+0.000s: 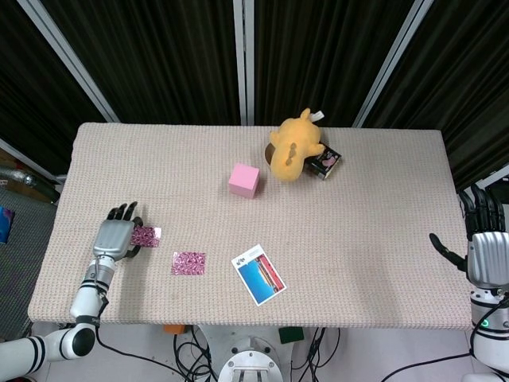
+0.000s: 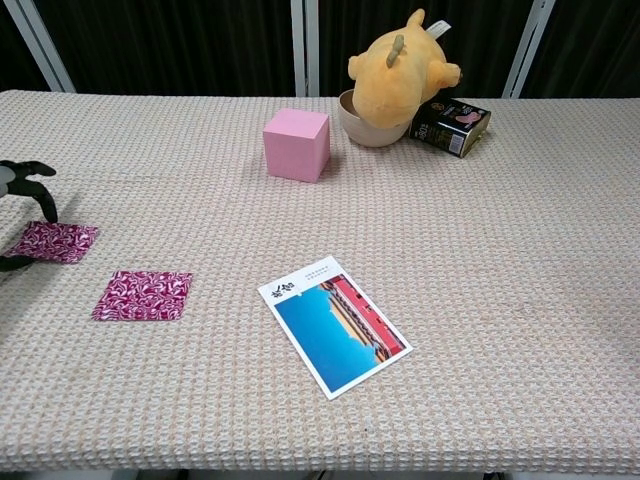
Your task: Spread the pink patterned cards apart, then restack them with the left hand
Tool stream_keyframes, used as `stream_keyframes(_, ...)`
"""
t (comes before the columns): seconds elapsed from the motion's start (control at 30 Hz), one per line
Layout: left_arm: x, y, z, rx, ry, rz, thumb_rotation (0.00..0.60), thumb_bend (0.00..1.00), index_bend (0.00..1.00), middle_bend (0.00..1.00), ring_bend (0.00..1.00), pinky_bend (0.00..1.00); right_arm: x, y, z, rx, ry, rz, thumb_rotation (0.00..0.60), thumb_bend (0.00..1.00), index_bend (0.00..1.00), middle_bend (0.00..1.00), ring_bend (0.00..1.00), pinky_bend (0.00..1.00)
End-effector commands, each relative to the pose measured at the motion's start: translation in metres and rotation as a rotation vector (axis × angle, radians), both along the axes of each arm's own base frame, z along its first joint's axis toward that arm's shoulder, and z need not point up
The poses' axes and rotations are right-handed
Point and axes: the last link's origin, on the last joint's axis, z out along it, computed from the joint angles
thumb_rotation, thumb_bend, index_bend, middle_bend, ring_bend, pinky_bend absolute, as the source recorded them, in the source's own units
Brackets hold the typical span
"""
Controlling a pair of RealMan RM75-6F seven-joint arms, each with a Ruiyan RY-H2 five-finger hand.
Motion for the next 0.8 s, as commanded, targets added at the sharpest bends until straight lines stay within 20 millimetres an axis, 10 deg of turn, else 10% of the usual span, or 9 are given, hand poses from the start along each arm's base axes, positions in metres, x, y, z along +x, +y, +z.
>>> stream_keyframes(0.03,0.005,-0.001,0.003,0.008,-0.024,-0.006,0.598,0.25,0.41,0.00,0.00,0.10,0.000,0.000,0.000,0.000,0.000,0.000,0.600,0.46,0.00,0.00,0.00,0.00)
stream_keyframes(0.8,0.076,-0.061,-0.004,-0.062,-0.055,-0.047,0.465,0.24,0.40,0.00,0.00,0.10,-0.011,-0.010,-0.007,0.043,-0.048,-0.001,0.600,0.46,0.00,0.00,0.00,0.00)
